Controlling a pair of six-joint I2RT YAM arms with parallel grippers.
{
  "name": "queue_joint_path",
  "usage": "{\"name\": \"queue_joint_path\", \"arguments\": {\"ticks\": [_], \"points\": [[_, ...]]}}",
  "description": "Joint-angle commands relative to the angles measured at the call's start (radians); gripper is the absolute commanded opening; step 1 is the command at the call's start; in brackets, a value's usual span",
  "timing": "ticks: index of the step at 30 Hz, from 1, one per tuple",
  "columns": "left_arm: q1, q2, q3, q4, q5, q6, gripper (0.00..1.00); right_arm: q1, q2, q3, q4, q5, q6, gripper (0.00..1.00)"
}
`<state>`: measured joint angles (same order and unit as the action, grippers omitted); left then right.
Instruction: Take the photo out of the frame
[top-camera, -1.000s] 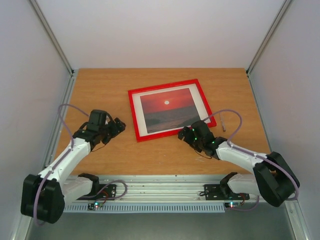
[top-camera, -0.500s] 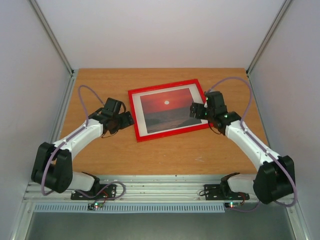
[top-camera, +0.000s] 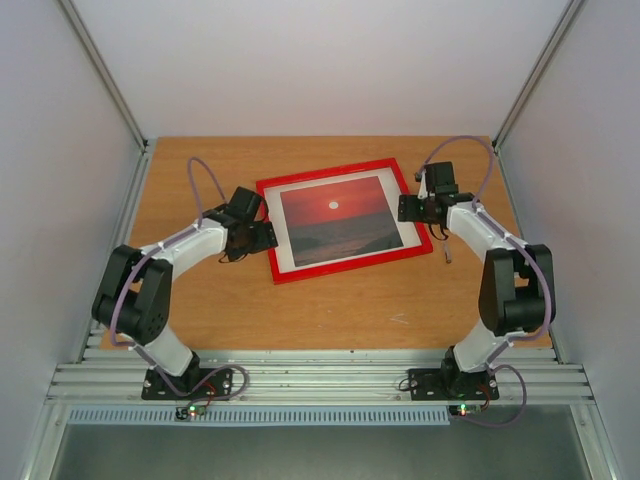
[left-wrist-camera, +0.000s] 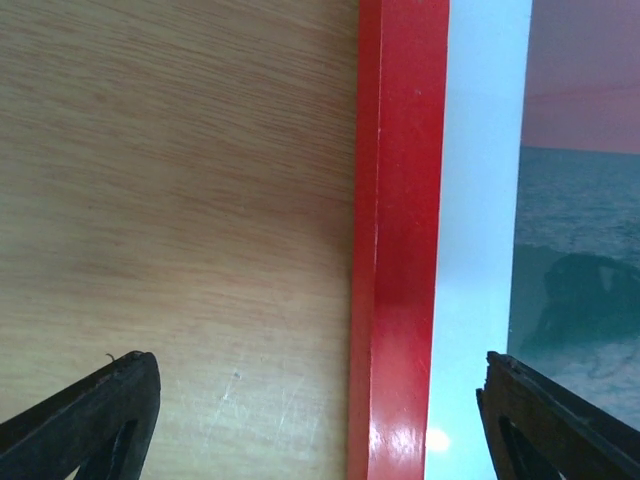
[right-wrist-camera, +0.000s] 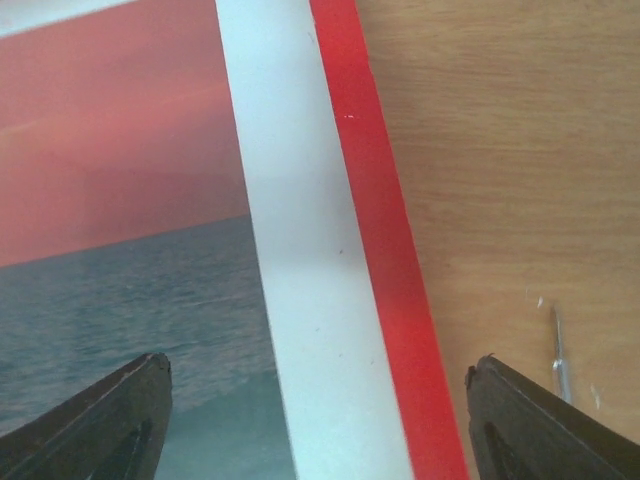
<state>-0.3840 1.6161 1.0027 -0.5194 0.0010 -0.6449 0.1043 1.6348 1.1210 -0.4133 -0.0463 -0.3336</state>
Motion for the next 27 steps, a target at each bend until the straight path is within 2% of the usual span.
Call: {"name": "queue_joint_path", "arguments": {"ticks": [1, 7, 13, 20, 27], "points": [[-0.004, 0.046, 0.056, 0.001, -0.031, 0.031, 0.87, -0.018, 0.073, 0.065, -0.023, 0.025, -0.095, 0.79], [-0.007, 0.110, 0.094, 0.001, -0.021, 0.041, 0.84, -0.032, 0.158, 0.104, -0.054, 0.028, -0.135, 0.71], [-0.012, 0.144, 0.103, 0.007, -0.017, 0.044, 0.75, -0.032, 0.225, 0.155, -0.116, 0.043, -0.144, 0.65], [-0.024, 0.186, 0.134, 0.000, -0.009, 0.047, 0.65, -0.032, 0.278, 0.188, -0.157, 0.043, -0.138, 0.53], [-0.040, 0.232, 0.158, 0.006, 0.023, 0.042, 0.54, -0.032, 0.286, 0.188, -0.172, 0.112, -0.141, 0.45]]}}
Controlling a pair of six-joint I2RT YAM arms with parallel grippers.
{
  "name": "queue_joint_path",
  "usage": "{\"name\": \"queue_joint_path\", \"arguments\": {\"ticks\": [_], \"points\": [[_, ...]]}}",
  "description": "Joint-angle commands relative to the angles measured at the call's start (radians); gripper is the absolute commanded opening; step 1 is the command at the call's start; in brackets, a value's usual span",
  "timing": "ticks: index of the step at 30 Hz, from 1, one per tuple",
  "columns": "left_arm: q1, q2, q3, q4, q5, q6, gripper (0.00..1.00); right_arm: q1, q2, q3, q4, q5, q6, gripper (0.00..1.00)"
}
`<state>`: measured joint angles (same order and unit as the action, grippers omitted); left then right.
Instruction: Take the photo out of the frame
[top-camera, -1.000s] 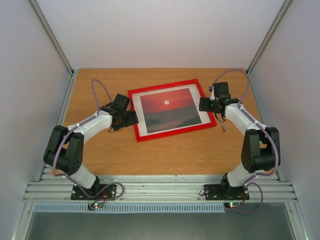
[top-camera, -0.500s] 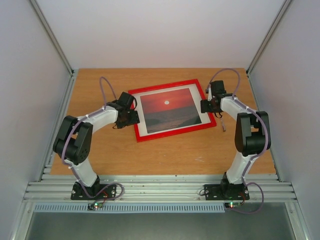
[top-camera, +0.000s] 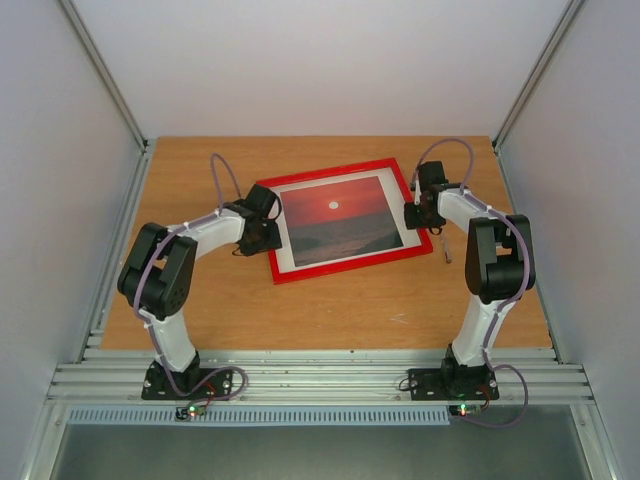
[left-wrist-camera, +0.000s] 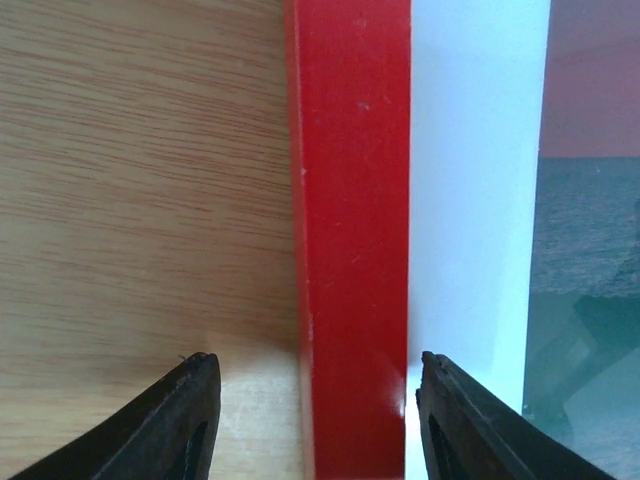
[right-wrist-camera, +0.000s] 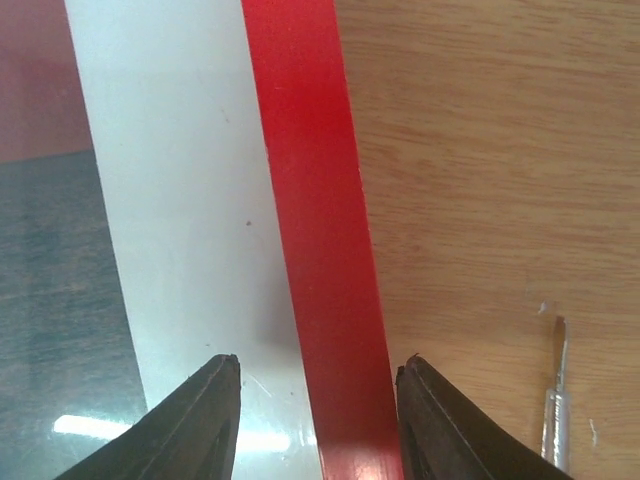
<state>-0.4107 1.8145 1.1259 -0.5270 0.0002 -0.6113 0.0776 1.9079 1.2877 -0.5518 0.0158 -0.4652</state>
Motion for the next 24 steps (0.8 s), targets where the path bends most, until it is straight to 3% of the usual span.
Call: {"name": "queue_joint_path", "arguments": {"ticks": [1, 13, 24], "points": [[-0.015, 0.041, 0.038, 0.013, 0.025, 0.008, 0.53, -0.005, 0.015, 0.021, -0.035, 0.061, -0.010, 0.44], [-0.053, 0.047, 0.056, 0.003, 0.020, 0.008, 0.30, -0.008, -0.005, 0.005, -0.063, 0.133, -0.029, 0.24], [-0.132, 0.052, 0.086, 0.017, 0.008, -0.006, 0.19, -0.030, -0.097, -0.083, -0.032, 0.151, 0.010, 0.09]]}}
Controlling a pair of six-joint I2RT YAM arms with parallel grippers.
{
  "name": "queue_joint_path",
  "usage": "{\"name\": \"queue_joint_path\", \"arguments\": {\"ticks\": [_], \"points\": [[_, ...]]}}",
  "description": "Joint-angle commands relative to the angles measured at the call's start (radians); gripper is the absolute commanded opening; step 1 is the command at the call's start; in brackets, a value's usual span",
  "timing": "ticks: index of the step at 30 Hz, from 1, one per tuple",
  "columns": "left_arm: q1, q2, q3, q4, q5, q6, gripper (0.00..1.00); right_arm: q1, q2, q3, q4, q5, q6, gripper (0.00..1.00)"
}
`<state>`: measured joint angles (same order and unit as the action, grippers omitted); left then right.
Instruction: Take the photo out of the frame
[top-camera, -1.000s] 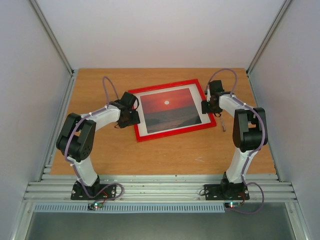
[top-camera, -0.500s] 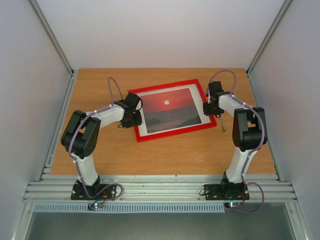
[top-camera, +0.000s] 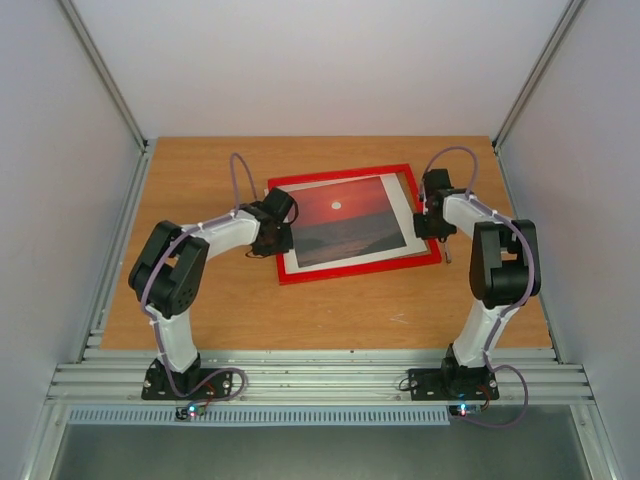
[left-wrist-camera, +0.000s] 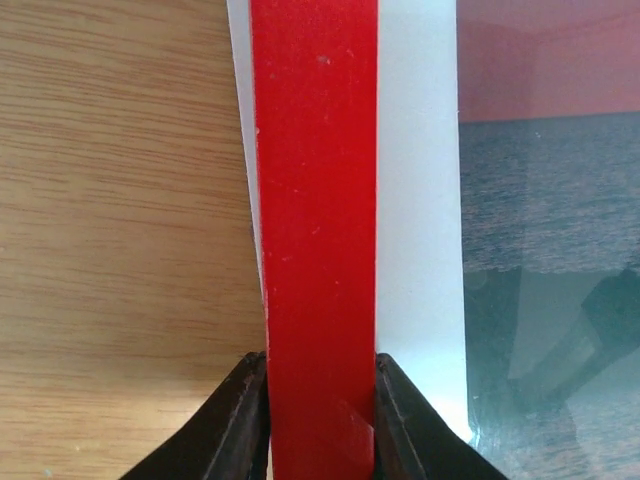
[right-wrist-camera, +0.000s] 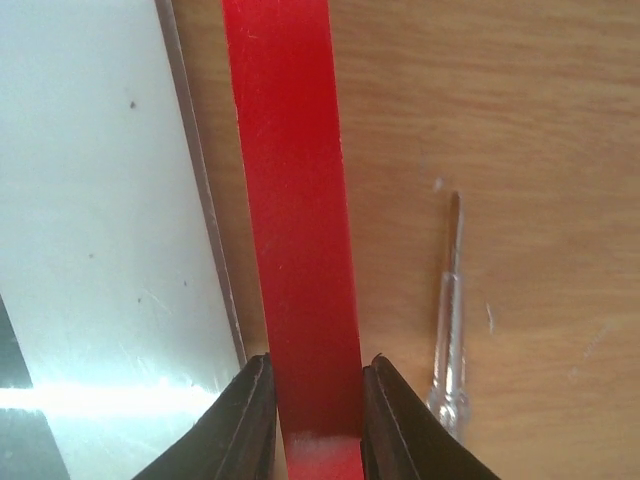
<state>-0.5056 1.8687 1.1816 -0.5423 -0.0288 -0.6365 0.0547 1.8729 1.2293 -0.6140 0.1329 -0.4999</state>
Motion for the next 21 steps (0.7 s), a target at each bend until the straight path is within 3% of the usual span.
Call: {"name": "queue_joint_path", "arguments": {"ticks": [1, 7, 21], "points": [[-0.037, -0.012, 0.024, 0.035, 0.034, 0.019, 0.19, -0.007, -0.072, -0.032, 0.035, 0.031, 0.049, 0.07], [-0.037, -0.081, -0.015, 0.056, -0.007, 0.008, 0.16, -0.007, -0.152, -0.078, 0.065, 0.011, 0.065, 0.01], [-0.037, -0.249, -0.108, 0.059, -0.091, -0.017, 0.09, 0.058, -0.266, -0.091, 0.042, -0.038, 0.070, 0.01]]}}
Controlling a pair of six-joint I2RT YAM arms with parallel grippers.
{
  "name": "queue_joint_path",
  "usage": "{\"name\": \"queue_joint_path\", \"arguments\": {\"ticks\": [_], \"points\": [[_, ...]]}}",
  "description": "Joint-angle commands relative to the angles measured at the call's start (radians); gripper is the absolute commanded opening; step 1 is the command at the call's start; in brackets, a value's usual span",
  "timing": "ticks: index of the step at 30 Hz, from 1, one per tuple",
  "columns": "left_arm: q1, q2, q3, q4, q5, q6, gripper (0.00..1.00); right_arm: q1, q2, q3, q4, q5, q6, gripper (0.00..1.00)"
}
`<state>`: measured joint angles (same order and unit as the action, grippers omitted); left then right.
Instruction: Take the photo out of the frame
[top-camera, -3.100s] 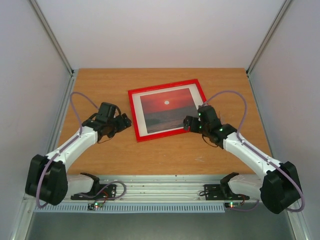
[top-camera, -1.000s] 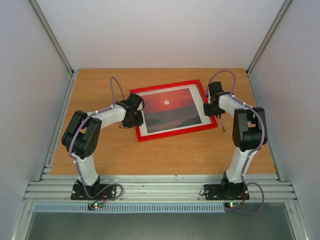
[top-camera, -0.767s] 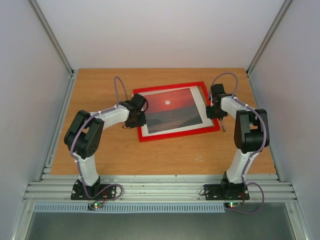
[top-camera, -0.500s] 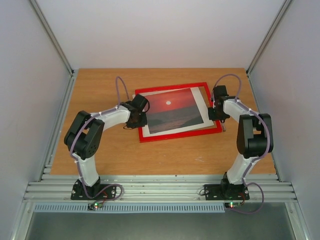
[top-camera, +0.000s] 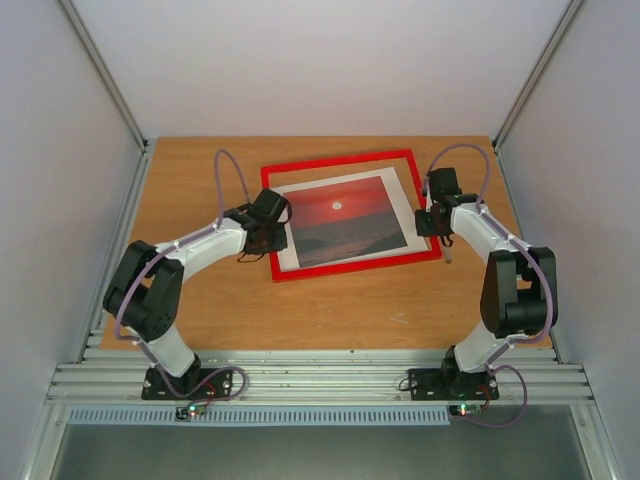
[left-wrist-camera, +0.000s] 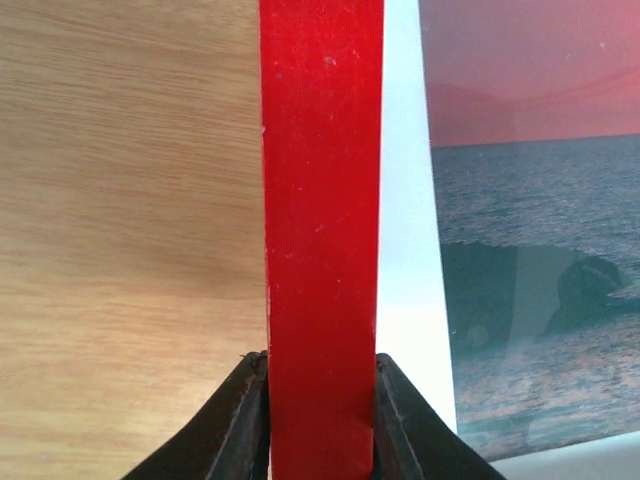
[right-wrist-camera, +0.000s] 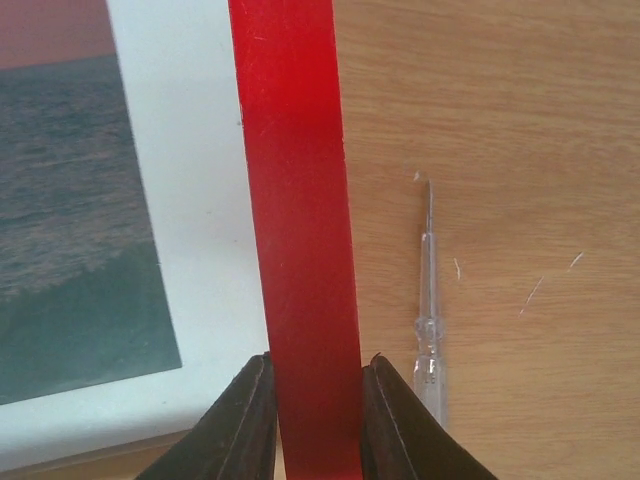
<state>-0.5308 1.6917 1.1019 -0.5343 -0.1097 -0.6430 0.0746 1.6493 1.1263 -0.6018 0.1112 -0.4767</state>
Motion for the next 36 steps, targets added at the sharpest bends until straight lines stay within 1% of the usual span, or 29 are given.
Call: {"name": "queue_joint_path", "arguments": {"ticks": [1, 6, 12, 15, 20, 24, 28, 30, 33, 36], "points": [[-0.011, -0.087, -0.040, 0.046, -0.020, -0.017, 0.08, 0.052, -0.048, 0.018, 0.025, -0.015, 0.044, 0.01], [0.012, -0.189, -0.131, 0.036, -0.042, -0.075, 0.01, 0.128, -0.052, 0.048, 0.004, -0.008, 0.038, 0.01], [0.074, -0.354, -0.284, 0.045, -0.026, -0.133, 0.00, 0.227, -0.006, 0.093, 0.004, -0.005, 0.030, 0.03], [0.106, -0.442, -0.346, 0.028, -0.014, -0.143, 0.00, 0.262, 0.041, 0.126, 0.002, -0.033, 0.021, 0.04], [0.135, -0.569, -0.419, -0.012, -0.023, -0.162, 0.01, 0.286, 0.126, 0.194, -0.001, -0.085, 0.017, 0.07], [0.163, -0.638, -0.450, -0.076, -0.067, -0.211, 0.01, 0.303, 0.163, 0.236, -0.007, -0.138, 0.011, 0.11], [0.186, -0.692, -0.486, -0.089, -0.080, -0.240, 0.01, 0.307, 0.170, 0.239, -0.001, -0.175, 0.018, 0.16], [0.195, -0.718, -0.502, -0.085, -0.079, -0.253, 0.00, 0.307, 0.174, 0.239, -0.007, -0.177, 0.019, 0.17], [0.212, -0.734, -0.519, -0.086, -0.077, -0.266, 0.01, 0.307, 0.175, 0.239, -0.015, -0.183, 0.021, 0.19], [0.232, -0.745, -0.529, -0.081, -0.060, -0.277, 0.00, 0.307, 0.173, 0.235, -0.015, -0.196, 0.025, 0.23]]}}
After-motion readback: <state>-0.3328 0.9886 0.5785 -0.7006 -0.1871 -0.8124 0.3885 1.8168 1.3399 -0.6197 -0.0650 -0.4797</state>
